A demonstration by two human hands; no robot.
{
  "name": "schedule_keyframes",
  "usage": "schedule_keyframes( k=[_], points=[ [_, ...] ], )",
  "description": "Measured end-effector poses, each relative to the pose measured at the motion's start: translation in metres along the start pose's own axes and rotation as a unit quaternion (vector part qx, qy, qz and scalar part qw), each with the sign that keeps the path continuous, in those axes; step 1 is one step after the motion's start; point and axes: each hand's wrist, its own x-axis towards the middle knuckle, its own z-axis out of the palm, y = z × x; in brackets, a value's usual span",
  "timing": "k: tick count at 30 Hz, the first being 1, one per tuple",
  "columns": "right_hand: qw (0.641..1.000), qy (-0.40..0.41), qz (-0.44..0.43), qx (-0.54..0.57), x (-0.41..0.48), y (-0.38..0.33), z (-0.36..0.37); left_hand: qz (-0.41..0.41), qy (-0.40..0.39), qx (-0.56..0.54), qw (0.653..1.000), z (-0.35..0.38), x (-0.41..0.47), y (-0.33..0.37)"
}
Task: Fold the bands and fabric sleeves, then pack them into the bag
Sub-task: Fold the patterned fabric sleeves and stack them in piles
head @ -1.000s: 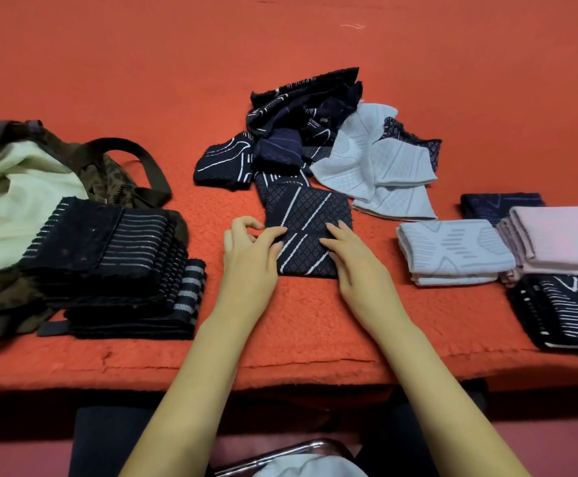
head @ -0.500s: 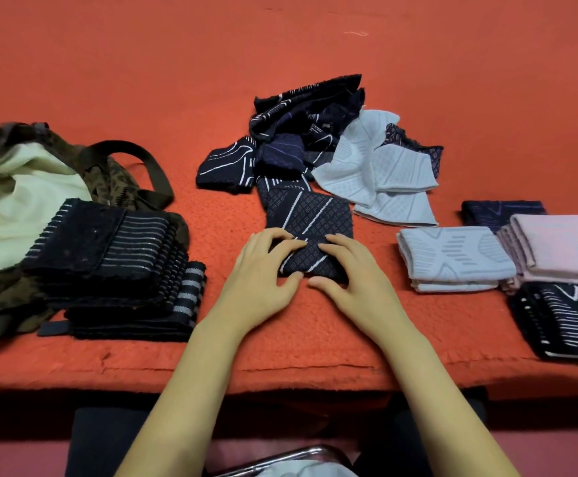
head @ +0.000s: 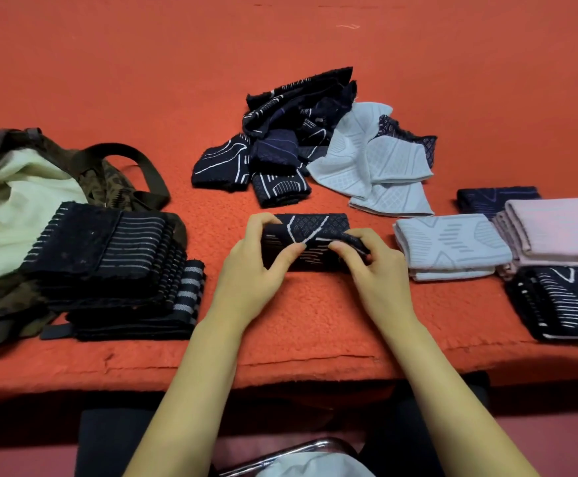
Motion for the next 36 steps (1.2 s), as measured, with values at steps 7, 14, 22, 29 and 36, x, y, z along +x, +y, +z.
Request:
schedule_keyframes(
  k=[7,14,22,29,36],
  points=[
    [0.995,-0.06,0.064,0.04,0.015,-0.003,0.0,-0.043,0.023,0.021,0.999,0.005,0.006,-0.01],
    [0.996,-0.058,0.021,-0.068,0.03,0.001,0.014,-0.127,0.091,0.1,0.983,0.019,0.024,-0.004],
    [0.994,-0.03,0.02,-0.103,0.034,0.003,0.024,-0.079,0.044,0.096,0.991,0.023,0.018,-0.004],
    [0.981,-0.012,-0.019,-0.193,0.032,0.007,0.027,-0.089,0.053,0.21,0.972,0.026,0.017,-0.006],
    [0.962,-0.042,0.02,-0.268,0.033,0.005,0.029,-0.116,0.032,0.34,0.932,0.029,0.016,-0.007]
  ],
)
